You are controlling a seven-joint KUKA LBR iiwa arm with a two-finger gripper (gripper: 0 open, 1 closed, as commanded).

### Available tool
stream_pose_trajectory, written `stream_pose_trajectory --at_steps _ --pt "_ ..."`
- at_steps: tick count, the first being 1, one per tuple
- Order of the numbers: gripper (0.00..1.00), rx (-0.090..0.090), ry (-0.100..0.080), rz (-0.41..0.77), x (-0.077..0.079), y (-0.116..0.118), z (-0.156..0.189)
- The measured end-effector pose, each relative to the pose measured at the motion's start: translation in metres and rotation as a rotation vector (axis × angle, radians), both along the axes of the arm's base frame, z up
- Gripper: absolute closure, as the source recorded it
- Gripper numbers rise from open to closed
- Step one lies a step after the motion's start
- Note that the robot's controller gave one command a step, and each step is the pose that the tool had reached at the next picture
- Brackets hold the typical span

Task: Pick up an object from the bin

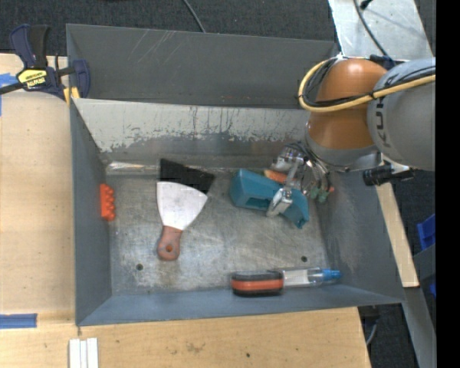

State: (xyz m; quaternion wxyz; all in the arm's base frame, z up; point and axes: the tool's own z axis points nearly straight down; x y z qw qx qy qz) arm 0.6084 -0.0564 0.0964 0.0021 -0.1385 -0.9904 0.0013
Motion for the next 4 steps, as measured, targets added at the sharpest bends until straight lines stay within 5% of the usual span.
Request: stream_pose_trajectory --at_steps 4 --pt "1.00 0.002 -0.002 0.000 0.000 0.000 0.055"
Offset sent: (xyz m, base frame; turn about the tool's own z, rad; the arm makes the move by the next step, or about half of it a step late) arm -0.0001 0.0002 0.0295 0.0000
